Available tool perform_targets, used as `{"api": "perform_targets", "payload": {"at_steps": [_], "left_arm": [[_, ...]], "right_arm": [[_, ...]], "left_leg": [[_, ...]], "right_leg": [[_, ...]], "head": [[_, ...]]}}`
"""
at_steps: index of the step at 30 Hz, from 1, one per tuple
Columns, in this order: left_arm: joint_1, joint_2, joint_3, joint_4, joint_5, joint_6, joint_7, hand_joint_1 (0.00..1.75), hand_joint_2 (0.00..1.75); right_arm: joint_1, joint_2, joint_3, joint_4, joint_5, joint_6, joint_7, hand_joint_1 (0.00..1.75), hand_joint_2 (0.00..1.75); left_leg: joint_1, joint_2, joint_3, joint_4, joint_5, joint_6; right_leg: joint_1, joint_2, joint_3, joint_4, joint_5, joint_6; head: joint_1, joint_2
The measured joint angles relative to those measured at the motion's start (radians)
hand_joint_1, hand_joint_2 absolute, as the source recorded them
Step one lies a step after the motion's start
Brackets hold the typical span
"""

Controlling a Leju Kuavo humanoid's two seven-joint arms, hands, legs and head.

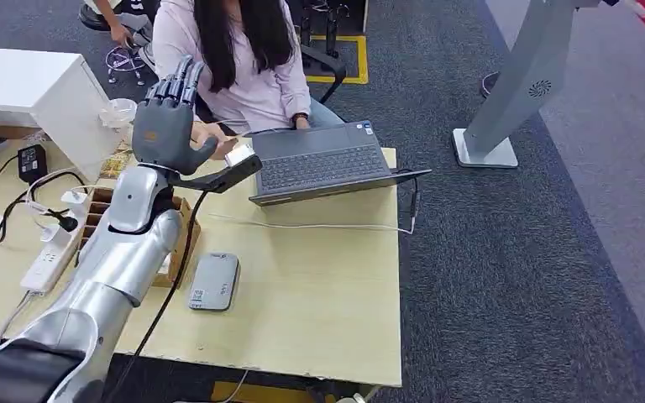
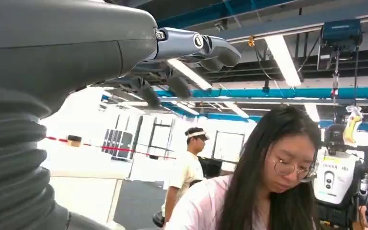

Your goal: Pass the card to the sensor for recognition and then transmit it.

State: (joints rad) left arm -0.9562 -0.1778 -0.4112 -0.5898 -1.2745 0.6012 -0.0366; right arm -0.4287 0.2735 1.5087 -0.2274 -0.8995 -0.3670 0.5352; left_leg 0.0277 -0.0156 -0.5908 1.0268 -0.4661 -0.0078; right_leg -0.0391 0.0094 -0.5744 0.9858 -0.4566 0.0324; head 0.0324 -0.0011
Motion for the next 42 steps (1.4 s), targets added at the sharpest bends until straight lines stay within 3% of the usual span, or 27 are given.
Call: {"api": "perform_targets", "payload": {"at_steps": [6,10,15,21,25,42], "left_arm": [[0.000,-0.001,0.004,0.011,0.004,0.001,-0.014,0.00,1.75],[0.028,0.000,0.005,0.006,0.040,0.018,-0.082,0.00,1.75],[0.188,0.026,0.003,-0.124,0.057,0.022,-0.134,0.00,1.75],[0.411,0.119,-0.029,-0.329,0.085,0.021,-0.153,0.00,1.75],[0.504,0.167,-0.040,-0.430,0.111,0.015,-0.163,0.00,1.75],[0.584,0.253,-0.045,-0.493,0.092,-0.090,-0.144,0.00,1.75]], "right_arm": [[0.000,0.000,0.000,0.000,-0.003,-0.003,-0.001,0.00,1.75],[0.000,0.000,0.000,0.001,-0.017,-0.015,-0.010,0.00,1.75],[0.002,0.000,-0.007,0.005,-0.053,-0.038,-0.039,0.00,1.75],[0.007,0.000,-0.027,0.013,-0.085,-0.060,-0.064,0.00,1.75],[0.010,-0.001,-0.039,0.016,-0.097,-0.071,-0.076,0.00,1.75],[0.019,-0.006,-0.075,0.018,-0.127,-0.082,-0.090,0.00,1.75]], "left_leg": [[0.000,0.000,0.000,0.000,0.000,0.000],[0.000,0.000,0.000,0.000,0.000,0.000],[0.000,0.001,-0.001,0.000,0.000,0.000],[0.000,0.001,-0.001,0.000,-0.001,0.000],[0.000,0.001,-0.001,0.000,-0.001,0.000],[0.000,0.001,-0.001,0.000,-0.001,0.000]], "right_leg": [[0.000,0.000,0.000,0.000,0.000,0.000],[0.000,0.000,0.000,0.000,0.000,0.000],[0.000,0.001,0.000,0.000,-0.001,0.000],[0.000,0.001,-0.001,0.000,-0.002,-0.001],[0.000,0.000,-0.001,0.000,-0.002,-0.001],[0.000,0.000,-0.001,0.000,-0.002,-0.001]], "head": [[0.000,0.000],[0.000,0.000],[0.000,0.000],[0.000,0.000],[0.000,0.000],[0.000,0.000]]}}
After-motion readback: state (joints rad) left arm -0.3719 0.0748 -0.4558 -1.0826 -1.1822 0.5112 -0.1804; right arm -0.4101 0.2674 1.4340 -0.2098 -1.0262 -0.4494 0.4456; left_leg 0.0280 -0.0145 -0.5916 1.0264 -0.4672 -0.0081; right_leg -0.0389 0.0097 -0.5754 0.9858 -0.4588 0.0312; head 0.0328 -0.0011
